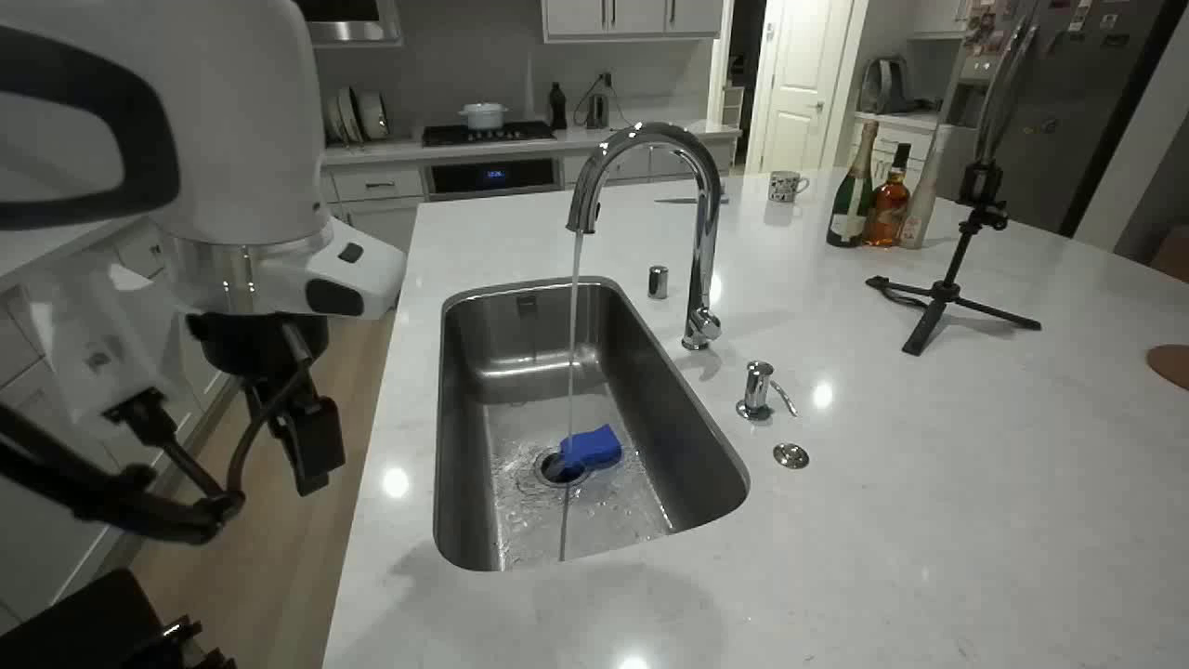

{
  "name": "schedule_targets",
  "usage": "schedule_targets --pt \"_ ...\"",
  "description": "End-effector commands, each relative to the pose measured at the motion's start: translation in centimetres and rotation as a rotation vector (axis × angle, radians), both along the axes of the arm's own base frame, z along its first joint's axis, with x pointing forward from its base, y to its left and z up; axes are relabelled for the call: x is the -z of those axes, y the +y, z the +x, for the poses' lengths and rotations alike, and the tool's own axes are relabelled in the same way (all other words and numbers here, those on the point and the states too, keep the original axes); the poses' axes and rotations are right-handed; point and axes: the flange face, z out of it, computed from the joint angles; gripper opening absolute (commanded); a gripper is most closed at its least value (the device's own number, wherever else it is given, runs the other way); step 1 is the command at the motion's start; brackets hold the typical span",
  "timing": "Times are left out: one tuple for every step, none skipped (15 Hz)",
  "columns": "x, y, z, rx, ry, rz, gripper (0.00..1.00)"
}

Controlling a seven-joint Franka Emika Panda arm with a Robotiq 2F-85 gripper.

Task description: Close the tap

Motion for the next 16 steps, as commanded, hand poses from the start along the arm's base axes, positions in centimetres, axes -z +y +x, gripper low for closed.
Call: schedule_targets --pt "0.0 0.0 0.0 0.0 0.001 0.0 1.0" --pt "0.2 -0.2 0.5 0.004 -0.001 -0.008 1.0" --pt "0.4 -0.3 0.9 0.01 -0.008 -0.017 1.0" --pt "0.7 -0.5 1.4 0.017 -0.016 -0.028 1.0" --pt "1.0 -0.8 1.9 0.03 -0.021 -0.038 1.0" --pt "1.4 -1.1 2.5 0.038 -0.033 -0.05 1.0" --pt "1.8 -1.4 3.3 0.05 -0.053 -0.071 1.0" --pt "2.1 -1.7 4.0 0.062 -0.075 -0.09 1.0" --pt "2.5 -2.1 4.9 0.068 -0.098 -0.097 1.0" --pt "2.8 -2.4 5.7 0.072 -0.129 -0.107 1.0" --pt "3.1 -2.7 6.4 0.075 -0.159 -0.117 1.0" --pt "3.3 -2.9 7.1 0.08 -0.191 -0.131 1.0" --pt "3.5 -3.0 7.7 0.086 -0.233 -0.157 1.0" --pt "3.5 -3.2 8.4 0.091 -0.27 -0.178 1.0" --pt "3.6 -3.3 9.0 0.095 -0.304 -0.2 1.0" --pt "3.7 -3.3 9.6 0.095 -0.338 -0.222 1.0"
